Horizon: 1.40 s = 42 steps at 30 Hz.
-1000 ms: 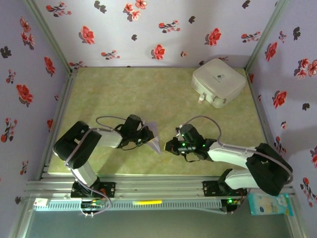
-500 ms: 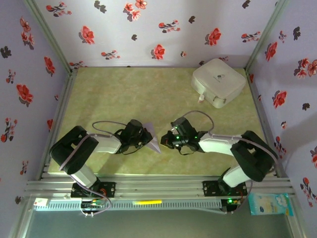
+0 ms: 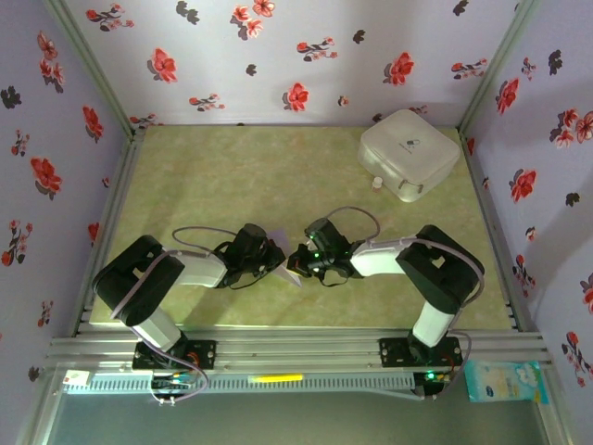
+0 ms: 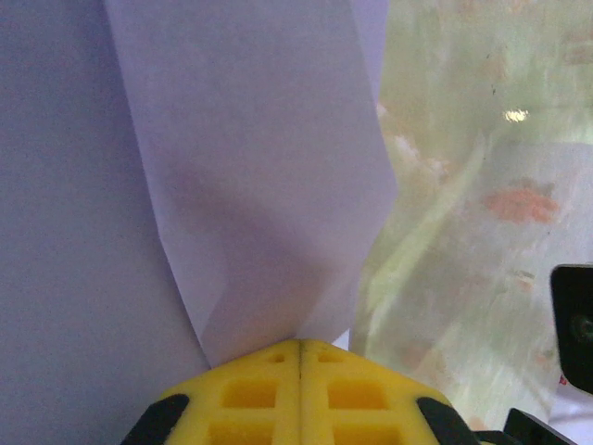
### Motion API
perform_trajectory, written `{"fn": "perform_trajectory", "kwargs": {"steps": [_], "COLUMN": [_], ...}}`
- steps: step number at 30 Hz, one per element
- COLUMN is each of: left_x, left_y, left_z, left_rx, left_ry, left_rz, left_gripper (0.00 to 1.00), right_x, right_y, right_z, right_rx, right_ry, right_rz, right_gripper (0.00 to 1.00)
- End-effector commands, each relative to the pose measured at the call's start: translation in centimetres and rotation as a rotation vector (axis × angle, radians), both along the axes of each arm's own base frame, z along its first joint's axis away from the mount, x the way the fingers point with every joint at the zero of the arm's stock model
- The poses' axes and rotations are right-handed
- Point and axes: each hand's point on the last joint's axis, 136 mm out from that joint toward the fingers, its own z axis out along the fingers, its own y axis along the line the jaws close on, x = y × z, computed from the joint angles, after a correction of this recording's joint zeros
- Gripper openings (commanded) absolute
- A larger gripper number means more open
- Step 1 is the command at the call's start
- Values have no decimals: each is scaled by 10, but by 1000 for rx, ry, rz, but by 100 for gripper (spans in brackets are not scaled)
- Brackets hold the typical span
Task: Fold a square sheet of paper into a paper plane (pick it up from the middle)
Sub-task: Fourth fold the wing at the center of the table.
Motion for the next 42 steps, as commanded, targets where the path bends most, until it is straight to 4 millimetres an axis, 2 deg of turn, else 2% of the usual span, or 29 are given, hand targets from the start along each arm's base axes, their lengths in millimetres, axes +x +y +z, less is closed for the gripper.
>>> {"fn": "perform_trajectory", "kwargs": {"steps": [1, 4, 7, 11, 16, 18, 23, 34, 42], "left_x": [-7, -5, -2, 6, 14, 15, 19, 36, 52], "left_y": [9, 8, 6, 6, 1, 1, 20, 45, 76], "left_z": [-12, -6, 0, 10, 21, 16, -9, -22, -32], "left_rx": [44, 39, 31, 6, -32, -28, 7, 42, 96], "left_ry": [19, 5, -5, -22, -34, -21, 32, 45, 90], "left_rz": [3, -8, -25, -45, -110, -135, -99, -111, -76], "left_gripper": [1, 2, 3, 5, 7, 7, 6, 6, 6], "right_x": [-5, -16, -27, -32, -31, -29, -29, -34, -37], "right_y": [-3, -18, -29, -37, -38, -38, -38, -48, -53], "right_z": [-13, -33, -43, -49, -50, -51, -51, -54, -53], "right_rx": [-44, -93, -120, -155, -166, -177, -184, -234, -260], "right_ry": [29, 65, 90, 99, 97, 96, 97, 99, 96], "right_rz": [5, -3, -5, -1, -5, -6, -5, 12, 33], "right_gripper": [1, 1, 0, 0, 0, 0, 0, 0, 0]}}
